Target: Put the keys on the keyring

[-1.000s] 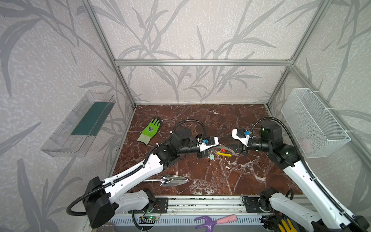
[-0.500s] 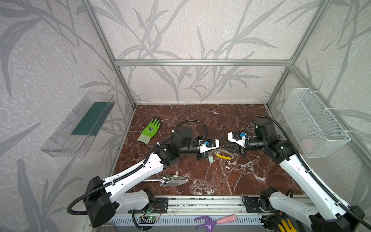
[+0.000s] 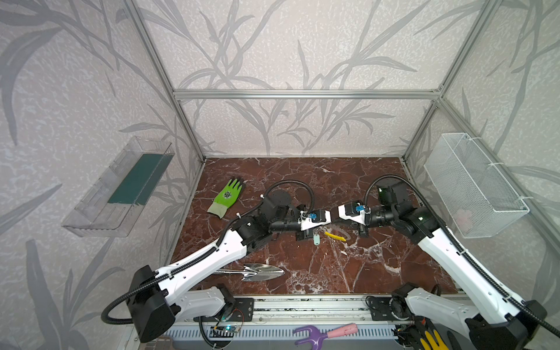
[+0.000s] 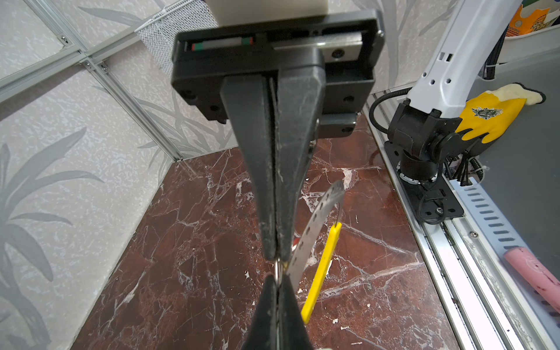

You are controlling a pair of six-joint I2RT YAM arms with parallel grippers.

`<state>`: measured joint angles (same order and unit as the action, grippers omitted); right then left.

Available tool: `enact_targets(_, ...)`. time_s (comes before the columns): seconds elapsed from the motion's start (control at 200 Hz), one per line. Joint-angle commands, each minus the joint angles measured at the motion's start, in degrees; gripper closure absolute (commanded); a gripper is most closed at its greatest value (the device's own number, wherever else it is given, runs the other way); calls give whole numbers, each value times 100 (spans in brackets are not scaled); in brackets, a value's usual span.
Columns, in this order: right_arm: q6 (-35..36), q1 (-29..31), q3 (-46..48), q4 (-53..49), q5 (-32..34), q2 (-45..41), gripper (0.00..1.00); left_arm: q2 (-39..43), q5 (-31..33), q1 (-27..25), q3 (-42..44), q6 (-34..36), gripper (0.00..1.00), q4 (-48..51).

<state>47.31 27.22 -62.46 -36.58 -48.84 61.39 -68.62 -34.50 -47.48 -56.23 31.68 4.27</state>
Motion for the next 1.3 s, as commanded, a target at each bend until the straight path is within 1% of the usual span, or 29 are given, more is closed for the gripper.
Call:
enact_targets(0.0,114,63,-174,-252,104,6,100,-18,-7,19,-283,231,100,-103)
enact_targets(0.11,134,73,-278,-327,294,-4,100,-33,116,21,-292,270,100,0)
enact_targets(0.175,141,79,-332,-423,414,4,100,-30,207,20,-316,285,87,95)
enact_targets(0.22,143,84,-386,-496,498,26,100,-14,278,20,-322,275,81,129)
enact_targets(0.325,145,166,-544,-721,854,116,100,23,436,15,-326,187,72,129)
enact_targets(0.495,173,364,-899,-1193,1302,370,100,11,541,11,-354,-82,72,6)
enact_targets(0.55,156,418,-990,-1272,1386,439,100,-18,485,-3,-378,-139,75,-12)
enact_targets(0.63,111,471,-1054,-1277,1485,486,100,-80,375,-6,-427,-180,76,-1)
enact_targets(0.87,-47,508,-1137,-1248,1570,497,100,-269,121,-35,-532,-346,79,102)
enact_targets(1.25,-187,505,-1094,-1115,1614,444,100,-495,198,-34,-625,-299,77,312)
enact_targets(1.295,-211,512,-1085,-1077,1629,429,100,-520,214,-38,-628,-307,76,326)
